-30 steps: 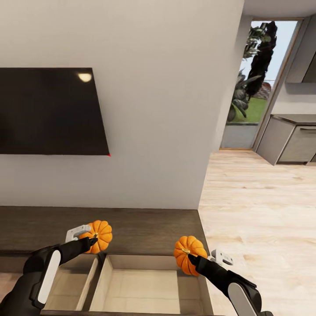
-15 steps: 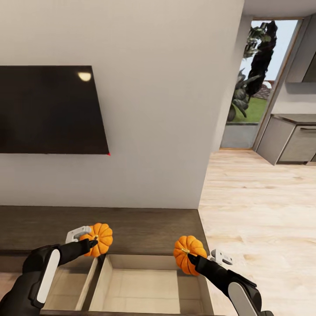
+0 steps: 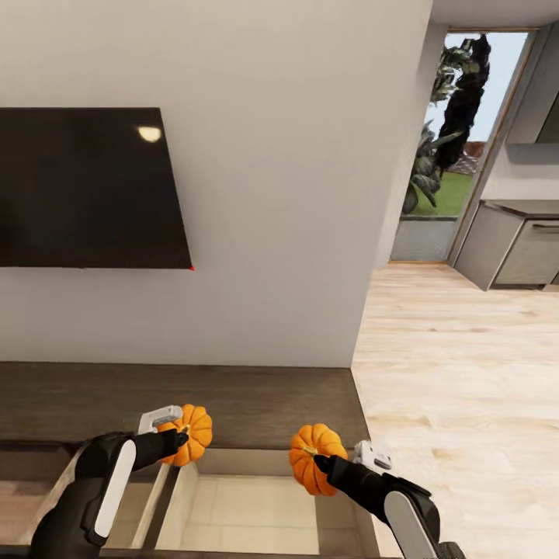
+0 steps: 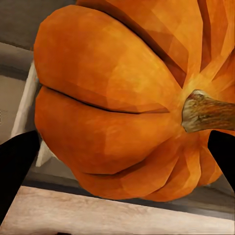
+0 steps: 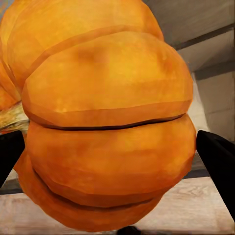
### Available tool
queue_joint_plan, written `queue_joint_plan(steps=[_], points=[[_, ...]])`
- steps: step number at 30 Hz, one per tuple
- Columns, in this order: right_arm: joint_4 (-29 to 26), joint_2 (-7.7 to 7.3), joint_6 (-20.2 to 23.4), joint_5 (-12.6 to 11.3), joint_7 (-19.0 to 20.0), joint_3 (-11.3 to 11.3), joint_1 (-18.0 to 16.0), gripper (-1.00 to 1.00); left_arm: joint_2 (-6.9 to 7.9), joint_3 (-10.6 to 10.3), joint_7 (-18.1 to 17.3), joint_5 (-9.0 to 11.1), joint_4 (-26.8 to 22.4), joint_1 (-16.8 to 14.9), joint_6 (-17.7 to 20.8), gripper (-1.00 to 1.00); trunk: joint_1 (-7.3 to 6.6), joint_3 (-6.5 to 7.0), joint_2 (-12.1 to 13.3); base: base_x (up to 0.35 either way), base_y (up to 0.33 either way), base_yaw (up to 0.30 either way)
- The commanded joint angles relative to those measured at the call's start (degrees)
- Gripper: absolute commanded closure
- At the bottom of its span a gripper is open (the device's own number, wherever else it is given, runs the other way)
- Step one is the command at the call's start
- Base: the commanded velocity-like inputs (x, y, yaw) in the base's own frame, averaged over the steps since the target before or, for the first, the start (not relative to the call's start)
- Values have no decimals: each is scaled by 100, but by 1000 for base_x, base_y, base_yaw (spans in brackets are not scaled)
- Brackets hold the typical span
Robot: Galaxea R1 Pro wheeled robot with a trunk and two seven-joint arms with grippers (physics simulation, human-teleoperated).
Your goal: Place each of the two pumpkins and all three candles from the living room inside a cabinet in the living room (use any cabinet), then make sure every cabinet is closed, and position the cauldron so it is next to a table in the living room.
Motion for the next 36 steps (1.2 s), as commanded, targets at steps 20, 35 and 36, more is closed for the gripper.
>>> queue_joint_plan(steps=[20, 35, 36], points=[[1697, 805, 183, 100, -1956, 1259, -1553, 100, -588, -708, 1290, -62, 720, -1, -39, 100, 440, -359, -804, 0, 0, 0], [2027, 805, 384, 84, -1962, 1263, -1580, 100, -649, -750, 1306, -70, 1080, -7, -254, 100, 769, -628, -1406, 0, 0, 0], [2099, 805, 378, 84, -1961, 1261, -1582, 100, -665, -752, 1306, -67, 1099, -7, -291, 100, 791, -646, -1446, 0, 0, 0]])
